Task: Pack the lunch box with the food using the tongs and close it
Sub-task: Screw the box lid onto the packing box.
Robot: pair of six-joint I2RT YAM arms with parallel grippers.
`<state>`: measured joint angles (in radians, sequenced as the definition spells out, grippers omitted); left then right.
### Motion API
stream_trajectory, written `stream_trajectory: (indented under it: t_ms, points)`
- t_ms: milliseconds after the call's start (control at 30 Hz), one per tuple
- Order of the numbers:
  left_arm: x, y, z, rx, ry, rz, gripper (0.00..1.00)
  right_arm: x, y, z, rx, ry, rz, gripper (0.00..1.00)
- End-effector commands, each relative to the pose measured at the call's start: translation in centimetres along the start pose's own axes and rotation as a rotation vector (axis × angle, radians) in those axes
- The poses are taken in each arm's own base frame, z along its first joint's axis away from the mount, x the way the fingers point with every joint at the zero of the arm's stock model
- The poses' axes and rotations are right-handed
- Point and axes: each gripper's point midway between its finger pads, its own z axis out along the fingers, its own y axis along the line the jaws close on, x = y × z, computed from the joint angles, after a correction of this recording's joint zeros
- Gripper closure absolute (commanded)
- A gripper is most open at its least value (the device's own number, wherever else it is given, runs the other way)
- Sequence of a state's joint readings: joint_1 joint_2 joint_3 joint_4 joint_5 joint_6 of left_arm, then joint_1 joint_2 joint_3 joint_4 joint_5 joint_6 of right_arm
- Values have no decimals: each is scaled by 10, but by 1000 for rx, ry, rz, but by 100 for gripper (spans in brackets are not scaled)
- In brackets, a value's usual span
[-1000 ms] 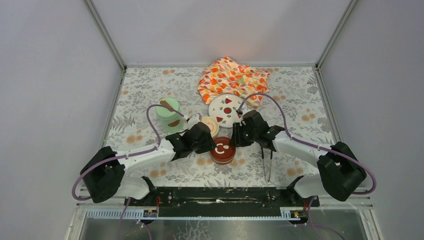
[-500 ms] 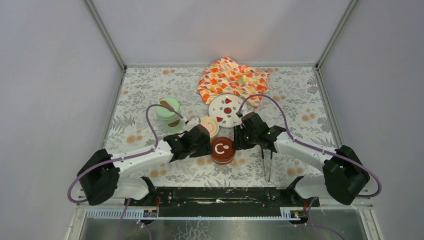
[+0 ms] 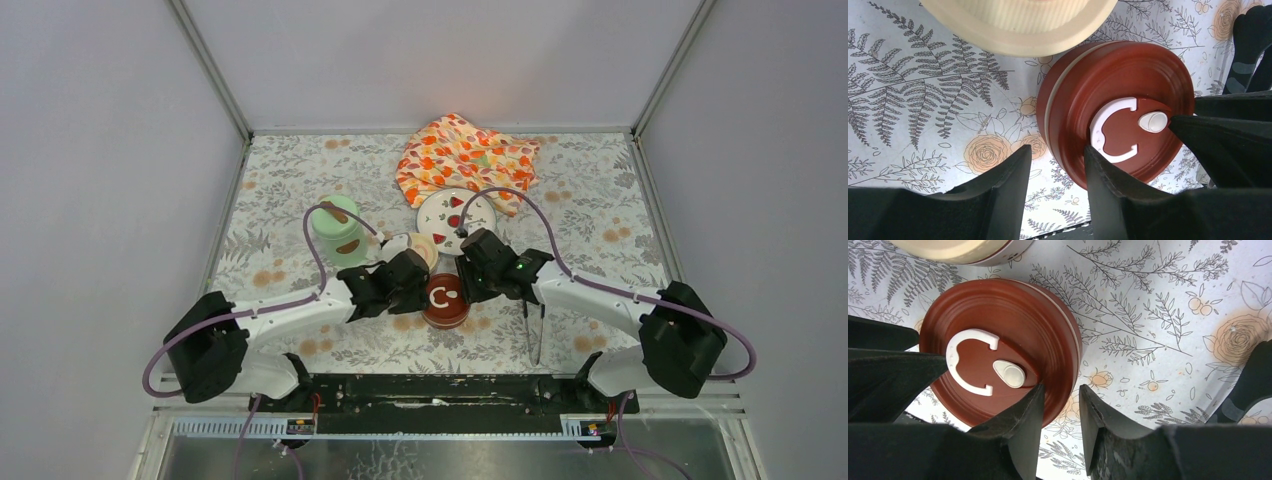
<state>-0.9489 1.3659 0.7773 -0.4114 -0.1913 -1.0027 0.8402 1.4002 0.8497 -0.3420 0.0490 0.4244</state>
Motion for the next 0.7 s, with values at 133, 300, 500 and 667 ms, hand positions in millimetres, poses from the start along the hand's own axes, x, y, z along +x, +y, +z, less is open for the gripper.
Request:
stream_trajectory:
  t_ms: [133, 300, 500, 667]
  points:
    - [35, 60, 16, -211, 84, 94, 50, 47, 18, 5, -7, 174, -81, 59]
    - [2, 56, 13, -214, 11, 82, 50, 16, 38, -25, -98, 60, -79, 56]
    - [-29, 22, -12, -94, -78, 65, 44, -21, 24, -48, -60, -80, -97, 53]
    - [-29, 10, -26, -15, -73, 34, 41, -55, 13, -56, -112, -169, -85, 56]
